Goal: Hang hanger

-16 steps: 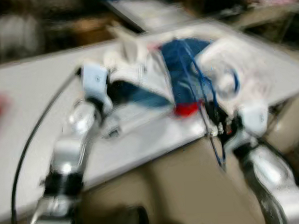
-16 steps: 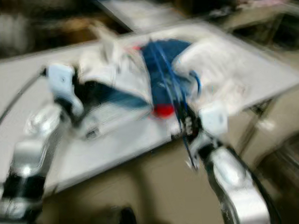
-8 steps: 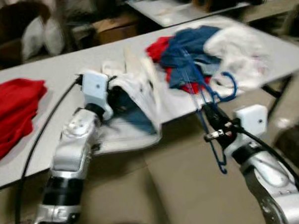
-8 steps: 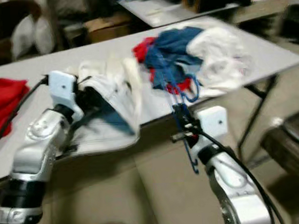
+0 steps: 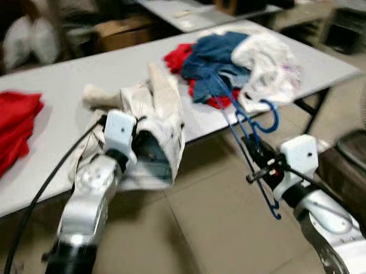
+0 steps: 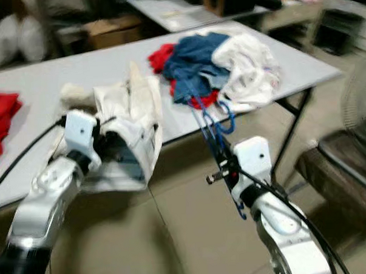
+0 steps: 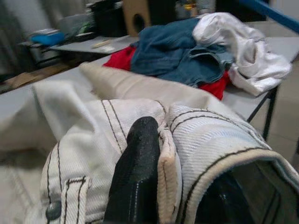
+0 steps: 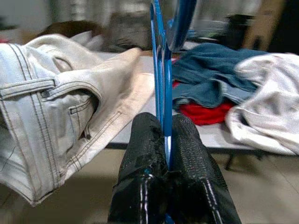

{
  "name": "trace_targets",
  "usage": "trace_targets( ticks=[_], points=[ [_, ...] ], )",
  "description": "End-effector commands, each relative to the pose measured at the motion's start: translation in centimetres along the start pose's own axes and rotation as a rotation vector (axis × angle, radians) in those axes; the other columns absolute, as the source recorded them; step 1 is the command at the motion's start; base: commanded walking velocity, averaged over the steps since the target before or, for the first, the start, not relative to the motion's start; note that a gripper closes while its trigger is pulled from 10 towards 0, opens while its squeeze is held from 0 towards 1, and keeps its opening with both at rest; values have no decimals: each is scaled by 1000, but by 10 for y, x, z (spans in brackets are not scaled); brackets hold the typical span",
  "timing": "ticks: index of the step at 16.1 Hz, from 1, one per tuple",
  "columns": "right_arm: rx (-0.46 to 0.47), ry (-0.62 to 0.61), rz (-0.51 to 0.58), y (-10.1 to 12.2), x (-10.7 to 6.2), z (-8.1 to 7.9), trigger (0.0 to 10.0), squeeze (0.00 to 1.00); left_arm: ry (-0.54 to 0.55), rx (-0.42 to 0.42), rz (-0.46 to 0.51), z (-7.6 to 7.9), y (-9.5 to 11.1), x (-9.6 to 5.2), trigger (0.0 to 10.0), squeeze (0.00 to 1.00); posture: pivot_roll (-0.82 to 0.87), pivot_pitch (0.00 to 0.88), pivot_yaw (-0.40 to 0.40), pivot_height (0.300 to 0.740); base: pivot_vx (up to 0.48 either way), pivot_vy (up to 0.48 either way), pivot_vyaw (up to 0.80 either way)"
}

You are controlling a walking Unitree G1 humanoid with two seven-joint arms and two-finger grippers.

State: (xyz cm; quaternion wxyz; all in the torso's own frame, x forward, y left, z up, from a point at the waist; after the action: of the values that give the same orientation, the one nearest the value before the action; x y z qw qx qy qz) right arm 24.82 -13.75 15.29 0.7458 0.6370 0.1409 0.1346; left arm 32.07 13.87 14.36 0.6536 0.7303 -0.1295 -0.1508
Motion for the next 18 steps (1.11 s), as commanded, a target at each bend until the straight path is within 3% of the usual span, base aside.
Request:
trace_targets(
  ticks=[1,3,6,10,11,12,13,14,16,18],
  points=[
    [-3,7,-24,-3,-3,4,10000,0,-2,0,-5,5,1,-3,10000,0,-59,0,10,740,0,-480,800],
    [32,5,-41,-5,-5,8,10000,0,7,-3,-15,8,-4,-9,10000,0,-58,0,-5,740,0,-390,0],
    [25,24,-57,-6,-7,10,10000,0,20,-66,-54,12,-11,-20,10000,0,-58,0,-30,740,0,320,0],
    [15,38,-84,-10,-15,13,10000,0,-27,-61,-84,16,-16,-24,10000,0,-64,0,-13,740,0,232,0],
    [13,32,-85,-10,-16,14,10000,0,-36,-42,-109,16,-20,-24,2078,0,-67,0,-8,740,0,0,0],
    [13,15,-83,-9,-17,18,10000,0,-128,-2,-202,22,-33,-27,0,0,-74,0,7,740,0,0,0],
    [12,14,-85,-10,-18,18,10000,0,-189,6,-256,27,-41,-31,0,0,-74,0,7,740,0,0,0],
    [12,18,-95,-11,-21,17,10000,0,-343,1,-363,40,-56,-41,0,0,-79,0,14,740,0,0,0],
    [-2,60,-136,-17,-26,14,10000,0,-478,-46,-441,52,-72,-47,0,0,-86,0,7,740,0,0,0],
    [-31,121,-180,-21,-32,10,10000,0,-568,-35,-560,65,-97,-57,0,0,-96,0,7,740,0,0,0]
  ],
)
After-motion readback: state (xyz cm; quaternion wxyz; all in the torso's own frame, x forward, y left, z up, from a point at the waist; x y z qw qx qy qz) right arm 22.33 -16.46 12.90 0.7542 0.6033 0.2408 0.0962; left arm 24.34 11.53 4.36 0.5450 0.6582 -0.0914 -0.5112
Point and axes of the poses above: a point about 5 cm out from each wrist's last joint towards the gripper, its own x axis pointing out of the wrist towards the gripper, its own y axis along the axis of the wrist's last joint, z = x × y, the point moved 3 cm from there along x, pointing out of the wrist towards the gripper, and after that the axes turned 2 degrees about -x, right-handed, at the moved point
